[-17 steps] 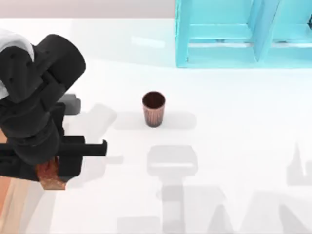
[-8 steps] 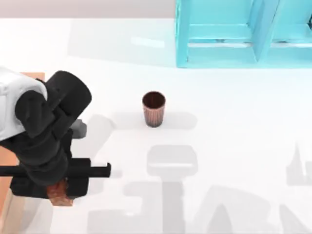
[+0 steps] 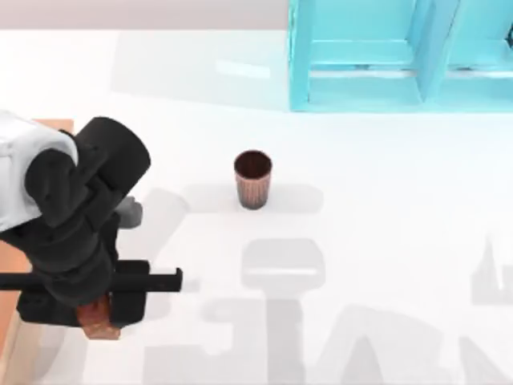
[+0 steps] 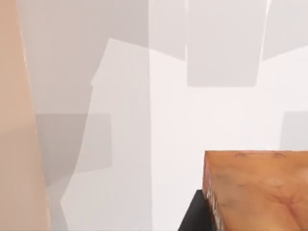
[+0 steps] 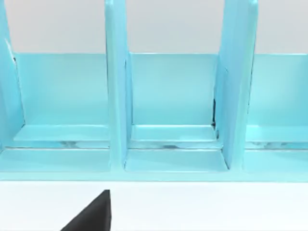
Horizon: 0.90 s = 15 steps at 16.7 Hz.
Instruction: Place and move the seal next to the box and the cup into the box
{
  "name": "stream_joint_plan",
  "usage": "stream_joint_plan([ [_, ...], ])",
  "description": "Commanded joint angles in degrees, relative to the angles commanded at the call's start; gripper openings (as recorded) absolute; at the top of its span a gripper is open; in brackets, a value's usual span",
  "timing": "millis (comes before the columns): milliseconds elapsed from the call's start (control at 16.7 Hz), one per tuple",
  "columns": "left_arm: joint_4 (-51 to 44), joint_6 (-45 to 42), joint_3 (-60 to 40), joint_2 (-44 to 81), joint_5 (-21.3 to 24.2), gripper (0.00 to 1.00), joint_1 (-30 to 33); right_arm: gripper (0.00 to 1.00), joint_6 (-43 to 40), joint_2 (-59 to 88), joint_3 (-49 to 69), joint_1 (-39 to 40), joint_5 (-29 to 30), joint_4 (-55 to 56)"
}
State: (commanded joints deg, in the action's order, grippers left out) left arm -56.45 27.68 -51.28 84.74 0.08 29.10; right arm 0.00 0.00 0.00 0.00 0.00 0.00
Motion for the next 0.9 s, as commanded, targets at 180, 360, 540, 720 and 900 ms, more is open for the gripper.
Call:
stream_joint_plan([
  [180,0.0,0.0,0.0,0.0,0.0,0.68,0.0,1.0,0.0,0.0,0.0,0.0,0.0,0.0],
  [360,0.0,0.0,0.0,0.0,0.0,0.9,0.0,1.0,0.0,0.0,0.0,0.0,0.0,0.0],
  [540,0.0,0.0,0.0,0.0,0.0,1.0,0.0,1.0,0.0,0.0,0.0,0.0,0.0,0.0],
  [720,0.0,0.0,0.0,0.0,0.0,1.0,0.0,1.0,0.0,0.0,0.0,0.0,0.0,0.0],
  [900,0.0,0.0,0.0,0.0,0.0,1.0,0.0,1.0,0.0,0.0,0.0,0.0,0.0,0.0],
])
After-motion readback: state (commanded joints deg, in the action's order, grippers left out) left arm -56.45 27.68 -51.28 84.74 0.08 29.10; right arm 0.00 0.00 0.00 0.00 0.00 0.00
